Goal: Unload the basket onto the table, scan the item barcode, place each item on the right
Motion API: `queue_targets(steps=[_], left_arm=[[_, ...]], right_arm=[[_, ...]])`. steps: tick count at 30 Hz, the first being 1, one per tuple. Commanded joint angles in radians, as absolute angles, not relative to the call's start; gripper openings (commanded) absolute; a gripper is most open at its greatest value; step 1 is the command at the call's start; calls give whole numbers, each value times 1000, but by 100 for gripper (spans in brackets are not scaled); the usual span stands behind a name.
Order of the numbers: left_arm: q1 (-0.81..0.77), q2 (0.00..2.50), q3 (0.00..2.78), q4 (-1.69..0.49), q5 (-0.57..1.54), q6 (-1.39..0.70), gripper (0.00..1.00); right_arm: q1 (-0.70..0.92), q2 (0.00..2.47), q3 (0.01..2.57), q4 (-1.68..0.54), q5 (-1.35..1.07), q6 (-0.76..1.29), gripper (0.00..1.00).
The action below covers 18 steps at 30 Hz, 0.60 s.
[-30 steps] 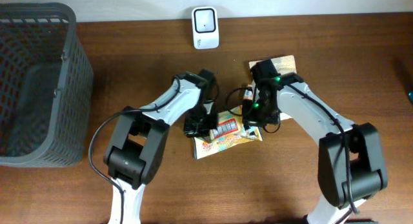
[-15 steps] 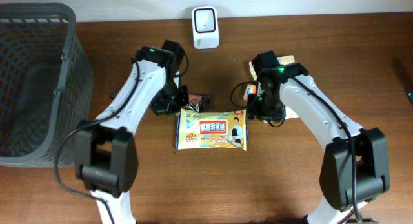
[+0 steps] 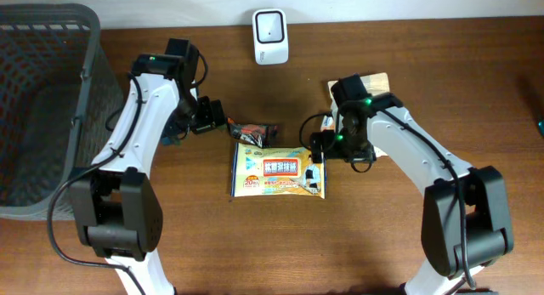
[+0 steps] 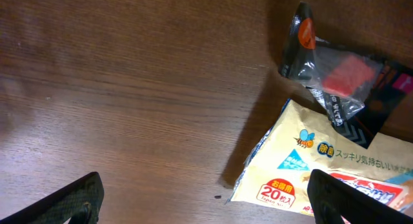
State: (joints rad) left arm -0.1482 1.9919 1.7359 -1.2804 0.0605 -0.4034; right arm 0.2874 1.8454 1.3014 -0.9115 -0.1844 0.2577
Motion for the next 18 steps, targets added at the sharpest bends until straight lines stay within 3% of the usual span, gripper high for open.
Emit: queue_targets(steps=[1, 7, 10, 11, 12, 13, 16, 18], left_arm=[[-147, 1982, 1736, -1277, 36, -395, 99], [-148, 1982, 1736, -1279, 37, -395, 99], [-147, 1982, 1735, -1279, 36, -395, 99], [-148, 1982, 1736, -1278, 37, -395, 99], [-147, 1982, 1735, -1277, 36, -395, 99], [-147, 1982, 1736, -1277, 36, -395, 99], [-147, 1982, 1735, -1277, 36, -395, 99], [-148, 1982, 1735, -1277, 36, -395, 99]], right_arm=[[281, 1839, 1249, -867, -265, 250, 99], [281, 1850, 1105, -735, -398, 251, 99], [281, 1873, 1078, -668, -436, 252, 68], [281, 1874, 1078, -653, -438, 259, 54], [281, 1874, 1078, -628, -438, 284, 38], [281, 1874, 1078, -605, -437, 317, 8], [279, 1861, 1106, -586, -395, 350, 4], [279, 1801, 1213, -688, -257, 353, 4]])
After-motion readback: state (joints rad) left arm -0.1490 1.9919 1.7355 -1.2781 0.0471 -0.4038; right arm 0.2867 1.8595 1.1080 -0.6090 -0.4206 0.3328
